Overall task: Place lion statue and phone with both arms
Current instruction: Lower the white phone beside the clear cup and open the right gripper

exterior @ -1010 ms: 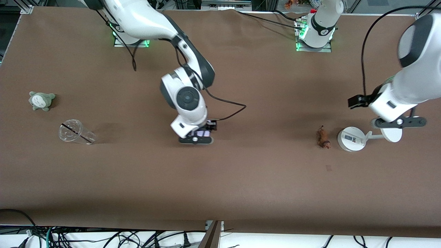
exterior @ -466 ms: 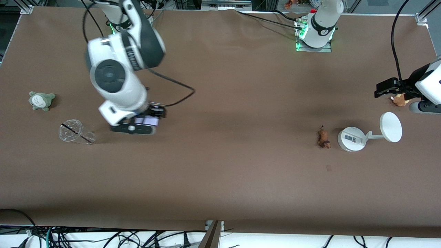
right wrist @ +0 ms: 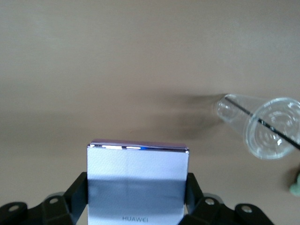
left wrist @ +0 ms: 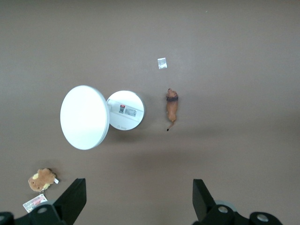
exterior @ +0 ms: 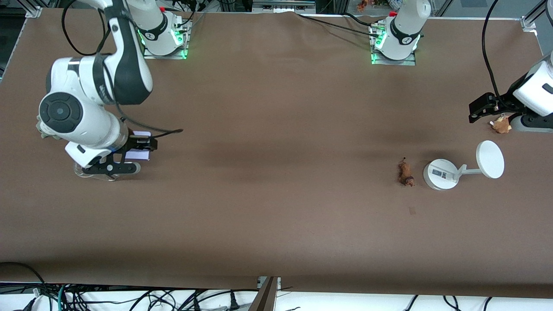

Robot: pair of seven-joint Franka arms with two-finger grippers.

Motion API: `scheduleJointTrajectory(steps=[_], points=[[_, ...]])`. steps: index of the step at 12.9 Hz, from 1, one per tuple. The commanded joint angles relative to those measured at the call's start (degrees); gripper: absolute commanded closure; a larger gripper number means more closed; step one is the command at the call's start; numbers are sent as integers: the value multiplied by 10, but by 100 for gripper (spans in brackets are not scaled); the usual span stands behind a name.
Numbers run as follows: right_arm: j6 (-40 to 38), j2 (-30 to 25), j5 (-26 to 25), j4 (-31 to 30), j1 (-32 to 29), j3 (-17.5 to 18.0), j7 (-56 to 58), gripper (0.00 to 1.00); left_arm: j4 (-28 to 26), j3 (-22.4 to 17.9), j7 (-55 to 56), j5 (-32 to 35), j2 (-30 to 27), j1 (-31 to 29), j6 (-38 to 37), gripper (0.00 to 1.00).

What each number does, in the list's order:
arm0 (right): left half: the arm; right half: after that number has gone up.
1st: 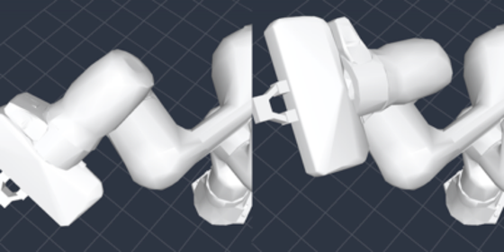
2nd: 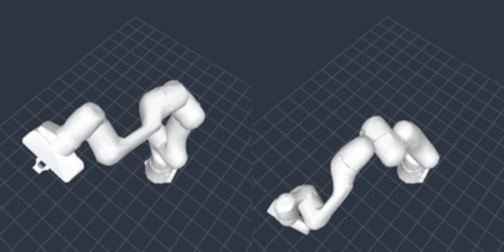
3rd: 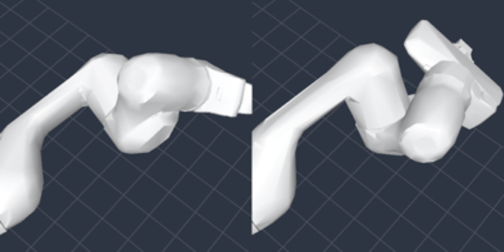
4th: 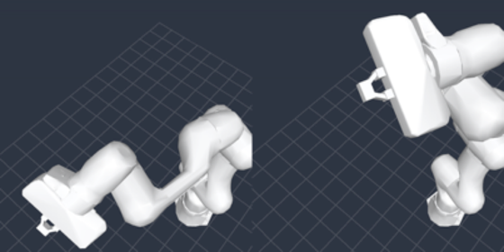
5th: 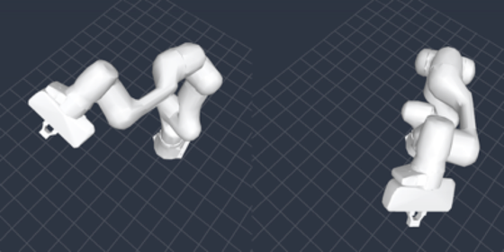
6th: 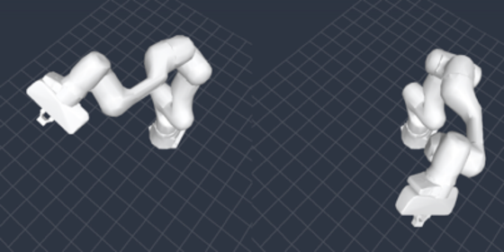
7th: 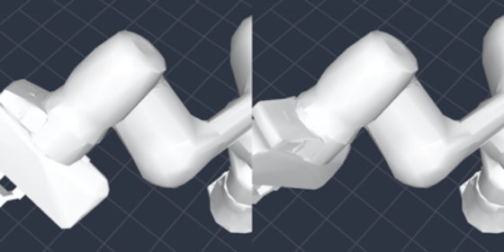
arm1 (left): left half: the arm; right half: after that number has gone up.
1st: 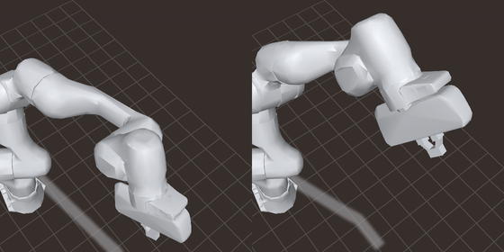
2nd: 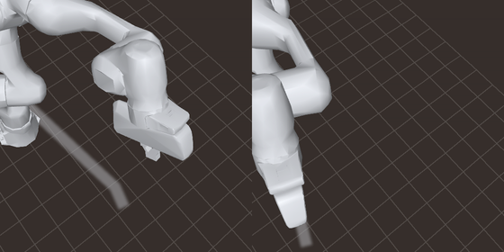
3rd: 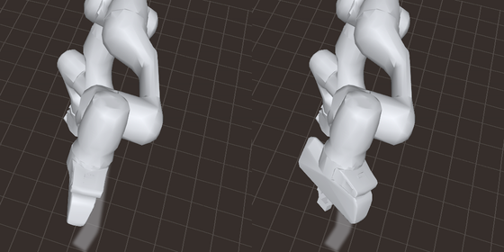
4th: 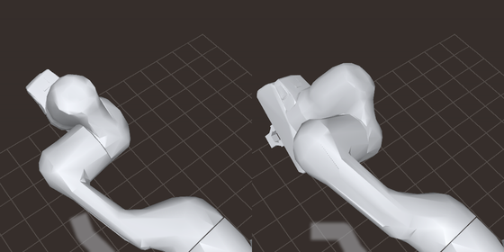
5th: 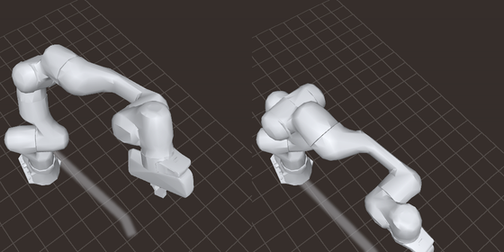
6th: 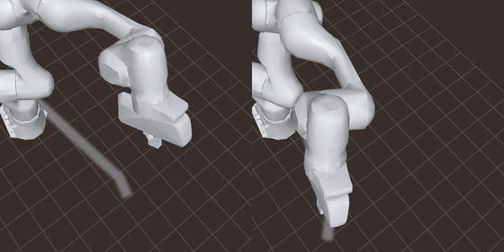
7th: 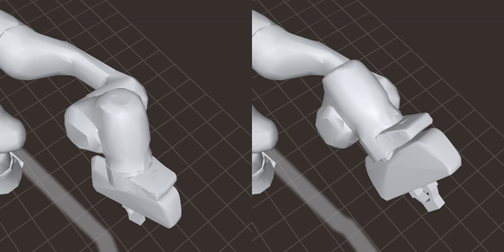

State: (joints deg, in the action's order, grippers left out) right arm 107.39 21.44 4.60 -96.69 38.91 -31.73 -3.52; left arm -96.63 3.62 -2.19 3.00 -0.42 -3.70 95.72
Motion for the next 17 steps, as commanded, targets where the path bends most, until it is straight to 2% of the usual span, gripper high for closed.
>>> scheduleJointTrajectory(steps=[1, 4, 8, 11, 14, 17], points=[[112, -11, 5, -93, 4, -3, 22, 92, -57, -15, -6, -17, -43, 20, 20, 0], [176, 21, 15, -109, -11, -3, 45, 92, -28, -13, -4, -17, -26, 18, -12, 0], [205, 70, 117, -110, -51, -3, 132, 92, -26, -12, -4, -17, -26, 16, -19, 0], [243, 100, 126, -111, -67, -1, 167, 92, -23, -11, -4, -17, -26, 13, -49, 0], [279, 120, 160, -122, -69, 3, 193, 92, -22, -14, -4, -17, -25, 7, -49, 0], [308, 140, 163, -122, -69, 4, 193, 92, -22, -14, -4, -17, -24, 8, -49, 0]])
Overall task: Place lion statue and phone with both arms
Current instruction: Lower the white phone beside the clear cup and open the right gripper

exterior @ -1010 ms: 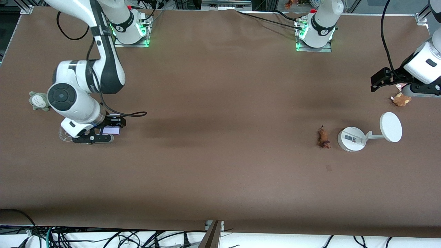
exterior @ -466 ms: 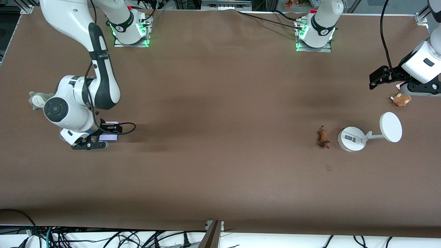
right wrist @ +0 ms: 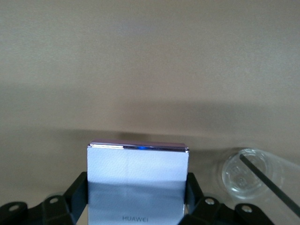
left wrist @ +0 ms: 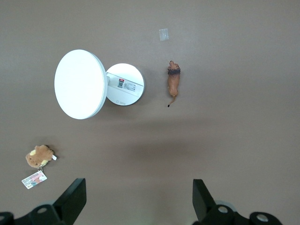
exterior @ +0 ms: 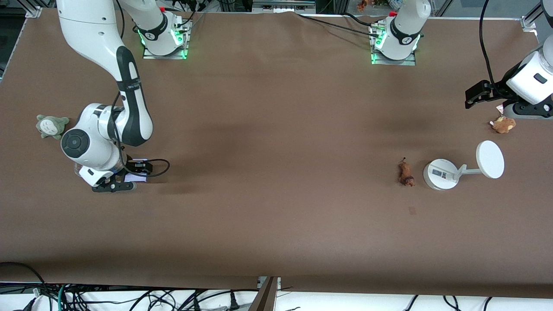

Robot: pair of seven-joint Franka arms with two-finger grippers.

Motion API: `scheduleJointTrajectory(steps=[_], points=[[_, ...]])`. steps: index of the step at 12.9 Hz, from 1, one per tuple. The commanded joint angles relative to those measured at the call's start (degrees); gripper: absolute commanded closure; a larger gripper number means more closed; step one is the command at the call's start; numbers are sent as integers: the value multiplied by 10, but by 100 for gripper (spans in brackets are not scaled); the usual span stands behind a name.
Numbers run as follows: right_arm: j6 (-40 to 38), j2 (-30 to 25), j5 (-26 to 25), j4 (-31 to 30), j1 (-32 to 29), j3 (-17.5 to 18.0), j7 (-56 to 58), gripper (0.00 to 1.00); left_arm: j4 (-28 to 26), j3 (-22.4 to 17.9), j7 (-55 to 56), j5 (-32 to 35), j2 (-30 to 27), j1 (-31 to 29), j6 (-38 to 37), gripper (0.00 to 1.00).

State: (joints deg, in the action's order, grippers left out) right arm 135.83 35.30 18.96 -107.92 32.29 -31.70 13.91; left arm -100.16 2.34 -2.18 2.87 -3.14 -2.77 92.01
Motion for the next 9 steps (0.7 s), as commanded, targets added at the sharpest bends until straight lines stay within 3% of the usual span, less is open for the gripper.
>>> scheduleJointTrajectory(steps=[1, 4, 6, 7, 8, 9], points=[[34, 7, 26, -11, -5, 12, 23, 92, 13, -1, -5, -16, 3, -1, -12, 0], [59, 34, 75, -10, -9, 16, 59, 91, 15, 1, -5, -16, 3, -1, -10, 0], [62, 39, 95, -10, -9, 16, 75, 85, 17, 2, -4, -16, 6, 0, -10, 0], [62, 38, 96, -10, -9, 16, 77, 74, 18, 2, -4, -16, 7, -1, -10, 0], [62, 38, 96, -9, -9, 16, 78, 47, 18, 3, -4, -16, 8, -1, -10, 0], [62, 38, 96, -8, -10, 16, 82, 13, 18, 3, -4, -16, 8, 0, -10, 0]])
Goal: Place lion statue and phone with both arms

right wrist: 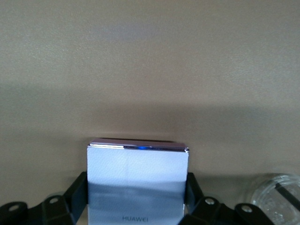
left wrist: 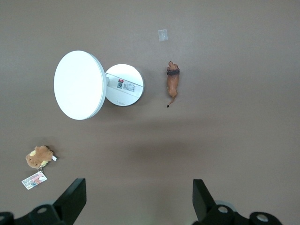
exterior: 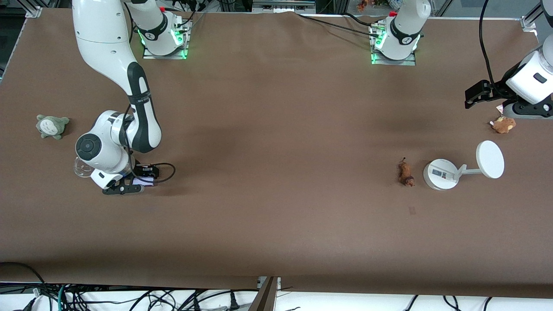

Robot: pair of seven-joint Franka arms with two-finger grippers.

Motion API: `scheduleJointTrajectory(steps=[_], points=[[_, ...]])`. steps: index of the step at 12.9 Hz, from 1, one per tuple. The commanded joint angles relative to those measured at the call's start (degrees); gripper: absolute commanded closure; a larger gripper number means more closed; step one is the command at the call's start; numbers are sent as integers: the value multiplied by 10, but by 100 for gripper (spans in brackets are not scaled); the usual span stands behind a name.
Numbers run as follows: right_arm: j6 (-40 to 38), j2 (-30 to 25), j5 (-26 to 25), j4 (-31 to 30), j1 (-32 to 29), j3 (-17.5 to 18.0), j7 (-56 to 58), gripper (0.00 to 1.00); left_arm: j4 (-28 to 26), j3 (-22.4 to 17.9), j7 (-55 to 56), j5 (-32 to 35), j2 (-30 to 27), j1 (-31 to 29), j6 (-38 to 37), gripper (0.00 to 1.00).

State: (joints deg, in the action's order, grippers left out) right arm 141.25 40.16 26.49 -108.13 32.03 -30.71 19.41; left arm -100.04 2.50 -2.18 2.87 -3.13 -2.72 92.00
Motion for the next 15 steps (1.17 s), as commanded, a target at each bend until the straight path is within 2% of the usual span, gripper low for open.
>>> scheduleJointTrajectory(steps=[1, 5, 7, 9, 12, 15], points=[[6, -11, 21, -4, -7, 6, 27, 1, 17, 1, -4, -16, 8, -1, -10, 0], [-27, -40, 21, 1, -3, 4, 26, 1, 18, 2, -3, -16, 8, 0, -10, 0], [-112, -84, 17, 14, -3, -2, 21, 1, 18, 2, -3, -16, 8, 1, -11, 0], [-224, -112, 8, 47, 4, -39, 19, 1, 18, 2, -3, -16, 8, 2, -11, 0], [-390, -120, -23, 152, 3, -79, 8, 1, 18, 2, -2, -16, 8, 3, -11, 0], [-546, -120, -68, 279, 3, -95, -38, 1, 18, 2, -2, -16, 8, 3, -11, 0]])
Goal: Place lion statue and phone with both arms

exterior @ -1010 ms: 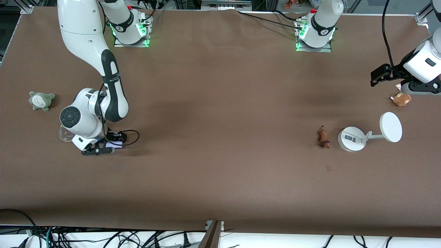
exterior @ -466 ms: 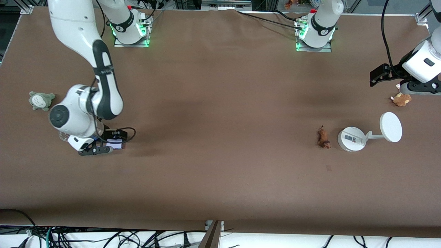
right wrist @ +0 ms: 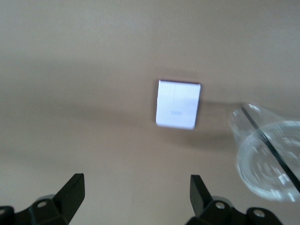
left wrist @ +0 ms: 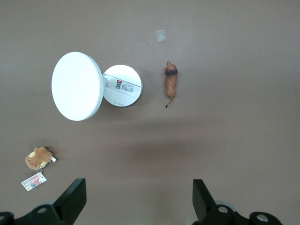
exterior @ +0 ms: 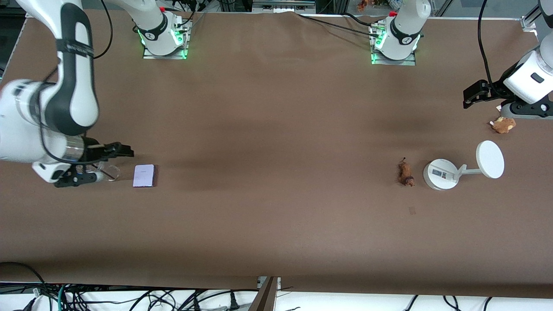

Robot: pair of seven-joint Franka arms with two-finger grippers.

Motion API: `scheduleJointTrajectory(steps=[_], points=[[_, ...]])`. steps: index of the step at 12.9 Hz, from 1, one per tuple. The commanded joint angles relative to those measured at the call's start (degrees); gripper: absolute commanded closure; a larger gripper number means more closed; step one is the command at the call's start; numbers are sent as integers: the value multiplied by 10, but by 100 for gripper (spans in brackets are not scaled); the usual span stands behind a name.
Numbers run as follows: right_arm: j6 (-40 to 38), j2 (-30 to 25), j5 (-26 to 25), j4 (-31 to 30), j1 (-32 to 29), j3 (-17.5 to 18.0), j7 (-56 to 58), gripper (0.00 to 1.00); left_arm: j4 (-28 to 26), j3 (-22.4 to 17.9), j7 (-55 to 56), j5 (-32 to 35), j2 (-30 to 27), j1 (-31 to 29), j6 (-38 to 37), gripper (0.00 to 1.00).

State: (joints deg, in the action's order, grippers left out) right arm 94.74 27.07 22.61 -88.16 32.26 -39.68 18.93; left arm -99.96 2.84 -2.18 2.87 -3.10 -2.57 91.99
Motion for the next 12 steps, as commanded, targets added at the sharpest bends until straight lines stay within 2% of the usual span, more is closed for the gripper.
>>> scheduleJointTrajectory(steps=[1, 3, 5, 12], points=[[-139, 11, -43, 130, 1, -6, -52, 1, 17, -1, -2, -16, 7, 2, -11, 0], [-235, 11, -55, 219, -3, -7, -101, 1, 17, -1, -2, -16, 7, 2, -10, 0], [-283, 10, -63, 270, -2, -8, -117, 1, 17, -1, -2, -16, 7, 2, -10, 0], [-293, 9, -64, 281, 1, -8, -118, 0, 17, -1, -2, -16, 7, 3, -10, 0]])
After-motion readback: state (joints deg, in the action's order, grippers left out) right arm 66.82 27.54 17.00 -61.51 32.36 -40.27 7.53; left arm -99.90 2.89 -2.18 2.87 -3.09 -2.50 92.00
